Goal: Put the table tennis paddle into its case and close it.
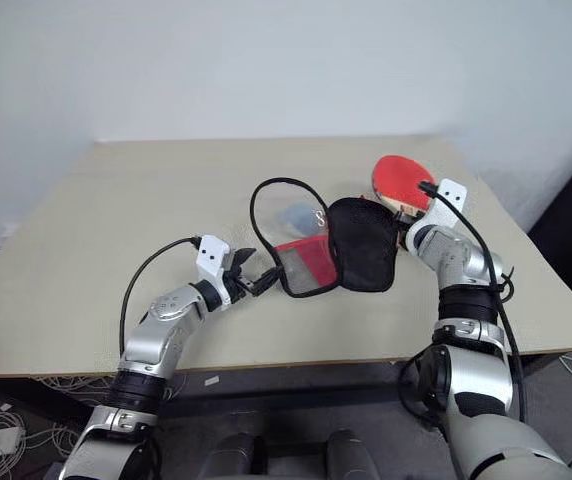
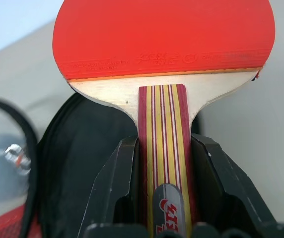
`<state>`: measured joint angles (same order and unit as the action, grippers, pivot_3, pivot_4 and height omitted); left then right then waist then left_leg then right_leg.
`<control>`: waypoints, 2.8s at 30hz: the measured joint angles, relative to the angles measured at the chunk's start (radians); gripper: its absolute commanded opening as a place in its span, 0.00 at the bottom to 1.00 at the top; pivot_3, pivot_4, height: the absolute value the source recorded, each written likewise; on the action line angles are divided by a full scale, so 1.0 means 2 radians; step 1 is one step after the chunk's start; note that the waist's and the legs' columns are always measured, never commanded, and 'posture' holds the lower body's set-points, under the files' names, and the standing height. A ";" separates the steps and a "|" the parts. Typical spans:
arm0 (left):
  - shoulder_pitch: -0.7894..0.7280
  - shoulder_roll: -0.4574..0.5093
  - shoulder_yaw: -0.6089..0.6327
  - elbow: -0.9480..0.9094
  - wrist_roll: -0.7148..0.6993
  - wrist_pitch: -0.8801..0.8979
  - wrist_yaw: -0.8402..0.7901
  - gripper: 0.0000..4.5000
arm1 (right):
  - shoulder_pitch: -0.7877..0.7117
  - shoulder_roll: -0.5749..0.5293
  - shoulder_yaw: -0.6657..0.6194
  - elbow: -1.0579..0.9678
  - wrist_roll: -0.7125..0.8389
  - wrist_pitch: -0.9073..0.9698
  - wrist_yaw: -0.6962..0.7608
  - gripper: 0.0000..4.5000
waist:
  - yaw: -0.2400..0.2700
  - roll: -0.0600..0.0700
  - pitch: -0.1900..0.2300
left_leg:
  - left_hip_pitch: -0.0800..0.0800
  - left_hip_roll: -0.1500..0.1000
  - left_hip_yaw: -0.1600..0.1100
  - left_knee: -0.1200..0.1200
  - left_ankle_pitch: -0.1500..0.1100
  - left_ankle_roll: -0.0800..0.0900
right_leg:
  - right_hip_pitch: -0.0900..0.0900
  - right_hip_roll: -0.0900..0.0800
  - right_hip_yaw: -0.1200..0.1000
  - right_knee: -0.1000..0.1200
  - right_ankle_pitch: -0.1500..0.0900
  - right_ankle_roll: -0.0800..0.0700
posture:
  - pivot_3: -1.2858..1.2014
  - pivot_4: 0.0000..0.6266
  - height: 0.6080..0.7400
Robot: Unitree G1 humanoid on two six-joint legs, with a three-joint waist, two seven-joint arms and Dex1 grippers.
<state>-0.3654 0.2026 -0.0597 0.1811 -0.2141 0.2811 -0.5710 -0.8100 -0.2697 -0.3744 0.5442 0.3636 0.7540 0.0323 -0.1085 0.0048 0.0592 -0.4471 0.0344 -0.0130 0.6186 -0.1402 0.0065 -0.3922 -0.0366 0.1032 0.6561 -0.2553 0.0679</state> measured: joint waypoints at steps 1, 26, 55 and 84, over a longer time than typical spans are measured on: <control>-0.001 0.001 0.002 0.005 0.001 -0.001 0.000 1.00 | 0.012 0.027 0.002 -0.018 0.000 0.000 -0.011 0.25 | 0.000 0.000 0.000 | 0.000 0.000 0.000 0.000 0.000 0.000 | 0.000 0.000 0.000 0.000 0.000 0.000 | 0.52 0.00 0.82; -0.016 -0.008 -0.002 0.028 0.002 -0.015 -0.004 1.00 | 0.083 0.103 0.063 -0.064 -0.035 -0.008 -0.051 0.76 | 0.003 0.000 0.000 | 0.000 0.000 -0.001 -0.002 0.000 0.000 | 0.000 0.000 -0.002 0.000 0.000 0.000 | 0.52 0.00 0.82; -0.017 0.001 0.005 0.031 0.002 -0.016 -0.001 1.00 | 0.132 0.016 0.059 -0.059 -0.028 -0.060 0.044 1.00 | 0.003 0.000 0.000 | 0.000 0.000 0.000 -0.002 0.000 0.000 | 0.000 -0.001 -0.003 -0.001 0.000 0.000 | 0.52 0.00 0.82; -0.025 0.001 0.005 0.050 0.002 -0.029 -0.002 1.00 | 0.171 -0.033 0.140 -0.132 -0.085 0.005 0.138 0.00 | 0.003 -0.004 -0.002 | 0.001 0.000 0.000 -0.003 0.000 0.000 | -0.001 -0.001 -0.003 -0.002 0.000 -0.001 | 0.52 0.00 0.82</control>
<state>-0.4158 0.2055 -0.0499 0.2812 -0.2100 0.2229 -0.5747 -0.4673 -0.3362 -0.0944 0.2806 0.1942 0.7643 0.3079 -0.1021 -0.0022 0.0554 -0.4453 0.0353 -0.0137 0.6133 -0.1406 0.0058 -0.3932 -0.0394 0.0974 0.6526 -0.2551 0.0667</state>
